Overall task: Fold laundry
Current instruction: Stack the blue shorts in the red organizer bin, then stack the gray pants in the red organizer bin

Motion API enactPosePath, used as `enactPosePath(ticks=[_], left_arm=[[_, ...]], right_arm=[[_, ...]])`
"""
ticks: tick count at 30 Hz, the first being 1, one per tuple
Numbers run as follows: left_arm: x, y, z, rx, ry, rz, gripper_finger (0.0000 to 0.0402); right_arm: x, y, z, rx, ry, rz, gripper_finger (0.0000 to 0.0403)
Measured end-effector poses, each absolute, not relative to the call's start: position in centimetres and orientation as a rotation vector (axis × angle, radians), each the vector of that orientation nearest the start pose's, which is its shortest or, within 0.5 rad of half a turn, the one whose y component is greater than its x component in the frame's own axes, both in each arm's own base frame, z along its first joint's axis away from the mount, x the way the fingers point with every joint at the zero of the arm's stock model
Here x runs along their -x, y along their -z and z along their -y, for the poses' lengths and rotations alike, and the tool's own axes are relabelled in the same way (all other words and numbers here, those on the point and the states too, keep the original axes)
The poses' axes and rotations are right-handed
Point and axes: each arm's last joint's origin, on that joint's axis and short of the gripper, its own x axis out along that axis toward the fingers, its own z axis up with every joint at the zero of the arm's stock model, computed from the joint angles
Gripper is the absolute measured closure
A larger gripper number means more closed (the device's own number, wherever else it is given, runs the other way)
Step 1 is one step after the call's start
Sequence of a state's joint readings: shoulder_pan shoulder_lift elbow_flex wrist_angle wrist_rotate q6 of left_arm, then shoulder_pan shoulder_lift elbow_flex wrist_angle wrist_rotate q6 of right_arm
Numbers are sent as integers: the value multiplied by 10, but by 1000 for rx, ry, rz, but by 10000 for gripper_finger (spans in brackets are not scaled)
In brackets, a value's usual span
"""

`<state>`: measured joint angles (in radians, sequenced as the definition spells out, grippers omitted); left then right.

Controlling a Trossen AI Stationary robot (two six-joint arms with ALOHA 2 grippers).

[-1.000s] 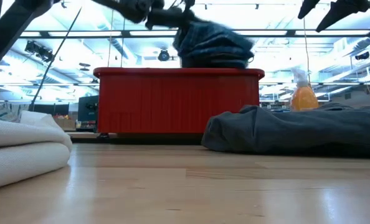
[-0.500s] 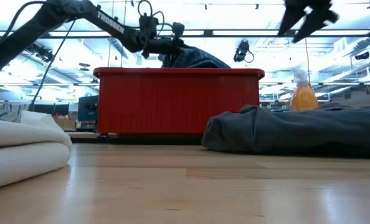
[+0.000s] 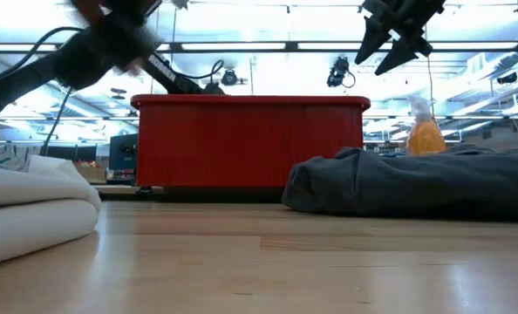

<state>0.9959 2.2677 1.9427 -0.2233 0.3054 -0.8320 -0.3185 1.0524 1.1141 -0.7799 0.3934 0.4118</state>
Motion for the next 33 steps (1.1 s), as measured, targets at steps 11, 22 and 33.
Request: enactPosePath(ticks=[11,22,33], left_arm=[[-281,-244,-429,1031,-817,-255,177],[-261,-311,-403,565,-1071,-351,103],[-294,-396,-316,156,-981,-344,102]], right_arm=[[-181,-344,94,-354,884,-599,58],[-176,-344,103,-378,918,-590,58],[-177,-347,108,-374,848,-566,58]])
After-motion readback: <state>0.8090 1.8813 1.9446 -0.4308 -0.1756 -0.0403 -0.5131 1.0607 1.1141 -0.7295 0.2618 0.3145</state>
